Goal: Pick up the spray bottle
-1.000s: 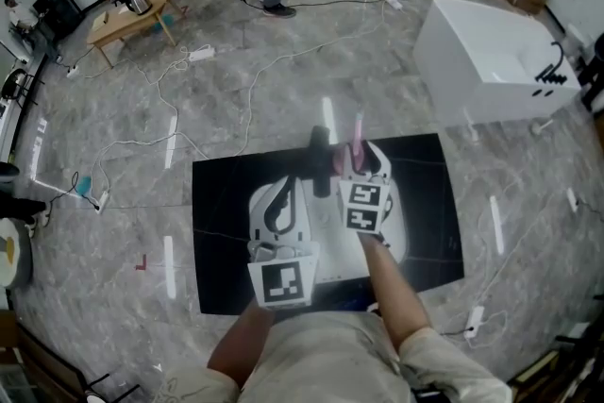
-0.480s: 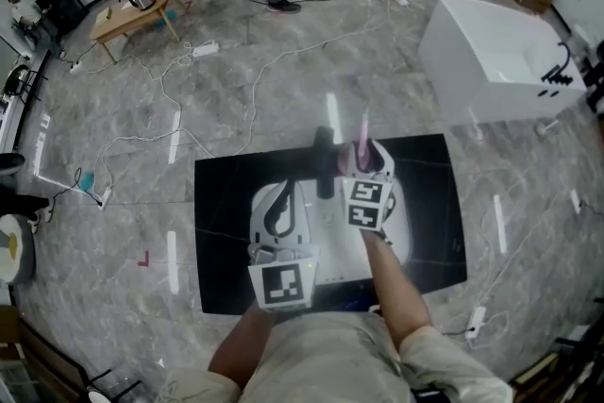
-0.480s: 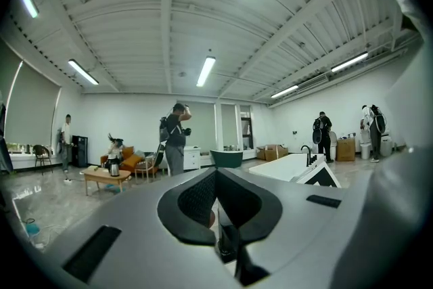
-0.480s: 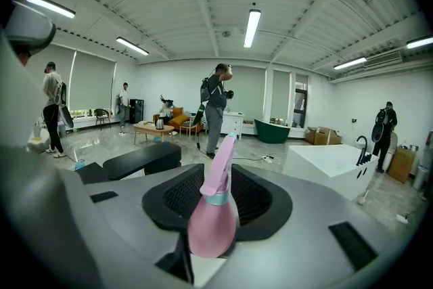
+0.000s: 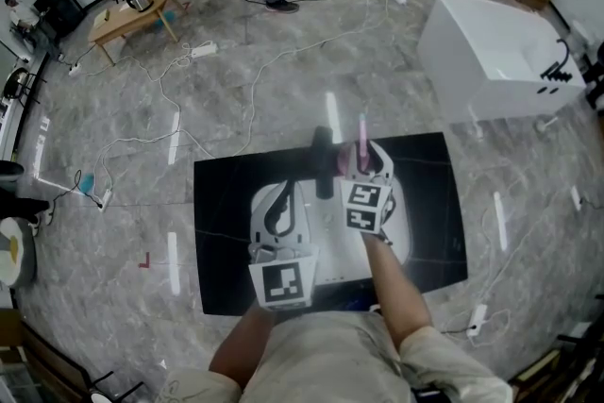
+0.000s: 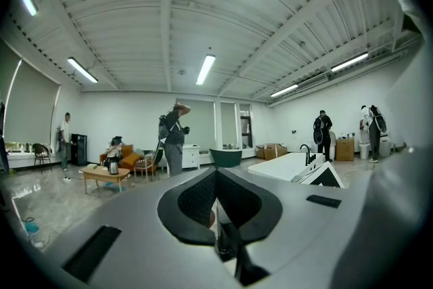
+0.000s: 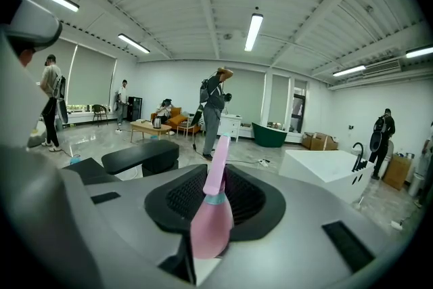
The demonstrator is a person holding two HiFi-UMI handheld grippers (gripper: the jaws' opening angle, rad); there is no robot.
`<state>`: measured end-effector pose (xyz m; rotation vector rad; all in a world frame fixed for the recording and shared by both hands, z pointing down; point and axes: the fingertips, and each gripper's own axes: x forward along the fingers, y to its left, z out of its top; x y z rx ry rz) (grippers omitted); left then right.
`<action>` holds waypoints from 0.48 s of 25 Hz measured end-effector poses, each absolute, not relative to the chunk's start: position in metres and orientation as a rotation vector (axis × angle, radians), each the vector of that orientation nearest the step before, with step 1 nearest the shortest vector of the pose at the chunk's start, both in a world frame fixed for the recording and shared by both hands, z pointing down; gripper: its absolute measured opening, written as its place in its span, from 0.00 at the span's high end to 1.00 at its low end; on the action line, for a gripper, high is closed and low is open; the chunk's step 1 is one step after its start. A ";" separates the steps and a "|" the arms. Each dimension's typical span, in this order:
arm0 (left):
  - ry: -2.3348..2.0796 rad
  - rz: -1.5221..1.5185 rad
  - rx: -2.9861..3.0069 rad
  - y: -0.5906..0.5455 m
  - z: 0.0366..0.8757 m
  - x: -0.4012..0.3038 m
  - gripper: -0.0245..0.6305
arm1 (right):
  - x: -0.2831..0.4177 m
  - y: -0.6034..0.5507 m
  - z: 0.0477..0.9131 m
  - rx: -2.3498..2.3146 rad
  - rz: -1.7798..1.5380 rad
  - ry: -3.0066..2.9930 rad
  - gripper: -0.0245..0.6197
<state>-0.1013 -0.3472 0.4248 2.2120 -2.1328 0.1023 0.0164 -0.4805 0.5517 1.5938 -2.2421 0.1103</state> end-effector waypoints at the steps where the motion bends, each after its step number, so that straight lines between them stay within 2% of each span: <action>1: -2.135 0.101 2.214 -0.347 0.424 -0.101 0.96 | 0.016 -0.480 0.552 1.591 0.110 -2.245 0.83; 12: -2.143 0.109 2.231 -0.343 0.423 -0.102 0.96 | 0.025 -0.474 0.546 1.597 0.097 -2.240 0.83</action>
